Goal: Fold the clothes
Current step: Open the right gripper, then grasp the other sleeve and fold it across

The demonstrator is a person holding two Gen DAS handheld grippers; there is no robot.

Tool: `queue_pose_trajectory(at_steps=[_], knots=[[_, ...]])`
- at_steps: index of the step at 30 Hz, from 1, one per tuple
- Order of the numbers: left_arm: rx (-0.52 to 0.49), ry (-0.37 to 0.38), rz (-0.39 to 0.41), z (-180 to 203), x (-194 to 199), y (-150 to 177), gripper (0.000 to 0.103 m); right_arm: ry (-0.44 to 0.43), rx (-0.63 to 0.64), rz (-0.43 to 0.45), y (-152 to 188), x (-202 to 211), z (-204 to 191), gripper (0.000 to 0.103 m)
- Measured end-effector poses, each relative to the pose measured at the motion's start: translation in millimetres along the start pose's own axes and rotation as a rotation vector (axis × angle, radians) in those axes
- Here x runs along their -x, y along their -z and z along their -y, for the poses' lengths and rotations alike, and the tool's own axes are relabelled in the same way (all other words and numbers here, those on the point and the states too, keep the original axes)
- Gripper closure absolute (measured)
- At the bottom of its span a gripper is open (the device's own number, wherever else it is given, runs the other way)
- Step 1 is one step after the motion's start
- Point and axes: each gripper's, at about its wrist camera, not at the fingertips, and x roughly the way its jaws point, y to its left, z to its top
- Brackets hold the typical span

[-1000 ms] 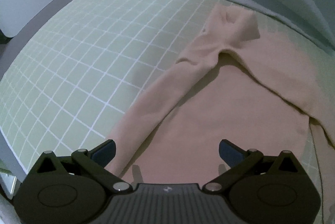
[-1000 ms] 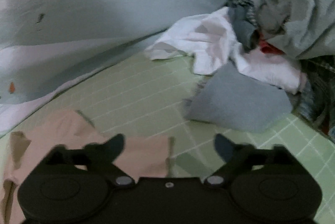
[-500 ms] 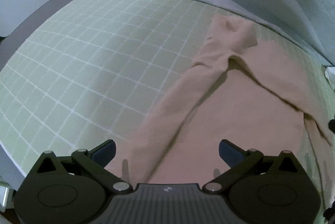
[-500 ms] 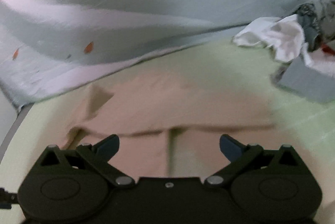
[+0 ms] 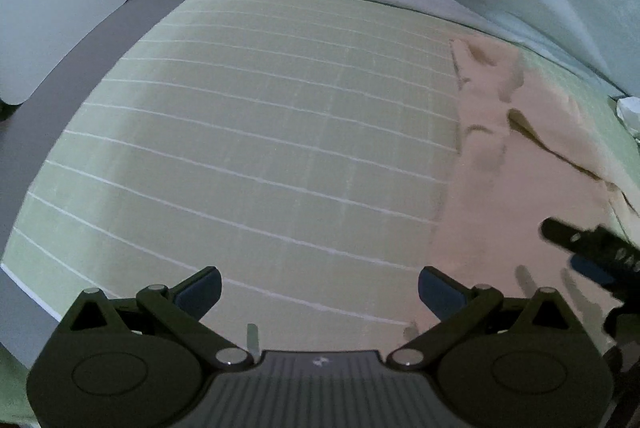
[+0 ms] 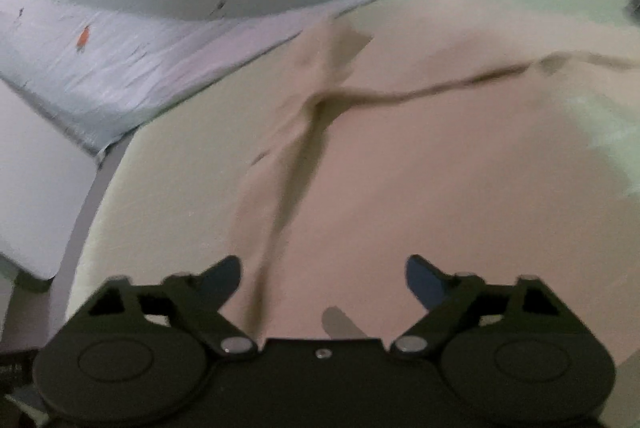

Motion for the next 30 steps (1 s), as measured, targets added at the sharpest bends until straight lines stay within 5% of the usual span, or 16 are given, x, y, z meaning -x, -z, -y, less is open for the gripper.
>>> queue_pose_trajectory(at_steps=[5, 12, 16, 30], knots=[[-0.033, 0.003, 0.005, -38, -4, -11, 0.000, -0.049, -0.025, -0.017, 26, -14, -35, 0.054], [-0.115, 0.023, -0.011, -60, -11, -18, 0.000, -0.032, -0.098, -0.037, 41, -30, -50, 0.060], [-0.119, 0.030, -0.015, -64, -13, -20, 0.000, -0.017, -0.101, -0.030, 41, -32, -52, 0.097], [-0.110, 0.135, -0.042, 1, -17, -9, 0.000, 0.005, 0.028, 0.012, 11, 21, -27, 0.098]])
